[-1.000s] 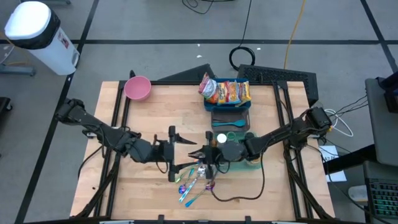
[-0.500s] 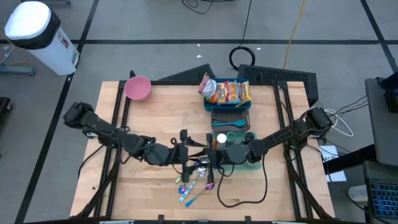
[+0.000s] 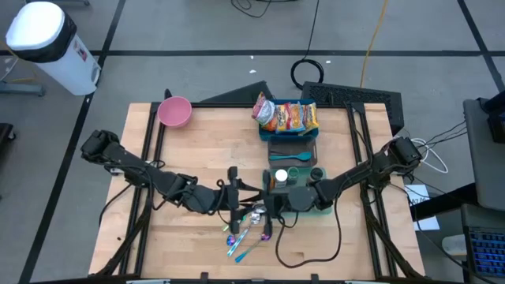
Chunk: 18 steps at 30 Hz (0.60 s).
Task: Pick & Place Food Item
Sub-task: Put the top blue patterned spoon into the black bin
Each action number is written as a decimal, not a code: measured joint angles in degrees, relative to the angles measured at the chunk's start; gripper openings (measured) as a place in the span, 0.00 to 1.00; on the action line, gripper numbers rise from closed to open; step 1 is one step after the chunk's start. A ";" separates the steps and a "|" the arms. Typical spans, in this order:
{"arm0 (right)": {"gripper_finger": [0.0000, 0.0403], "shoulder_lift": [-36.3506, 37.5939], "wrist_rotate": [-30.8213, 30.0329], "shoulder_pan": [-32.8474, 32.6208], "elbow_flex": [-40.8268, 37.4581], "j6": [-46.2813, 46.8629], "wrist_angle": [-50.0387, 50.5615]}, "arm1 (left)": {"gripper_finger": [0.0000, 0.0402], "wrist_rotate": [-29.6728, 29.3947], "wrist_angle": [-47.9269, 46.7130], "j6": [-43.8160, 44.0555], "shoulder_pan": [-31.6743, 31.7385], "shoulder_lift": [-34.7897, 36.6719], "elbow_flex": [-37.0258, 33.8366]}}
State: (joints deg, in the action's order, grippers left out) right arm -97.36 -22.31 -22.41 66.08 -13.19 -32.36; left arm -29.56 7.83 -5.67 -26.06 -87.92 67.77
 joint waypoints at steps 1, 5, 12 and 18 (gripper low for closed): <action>0.01 0.00 -0.11 -0.14 0.00 0.02 -0.05 | 0.50 -0.60 0.17 -0.90 -0.04 0.00 0.00; 0.01 0.00 -0.29 -0.20 0.00 0.79 -0.18 | 0.30 -2.15 0.13 -2.10 -0.18 0.00 0.00; 0.05 0.02 1.85 -0.28 0.02 1.96 2.63 | 0.05 -2.54 -1.76 -2.35 -1.01 1.03 -0.04; 0.18 1.07 -3.24 -0.26 0.15 5.09 11.94 | 0.06 -7.04 -10.28 -0.06 -3.47 6.39 -0.07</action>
State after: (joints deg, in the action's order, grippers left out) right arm -96.29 -25.54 -22.68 66.24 -8.10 -20.42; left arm -36.60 -2.45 -5.73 -29.54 -81.53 67.70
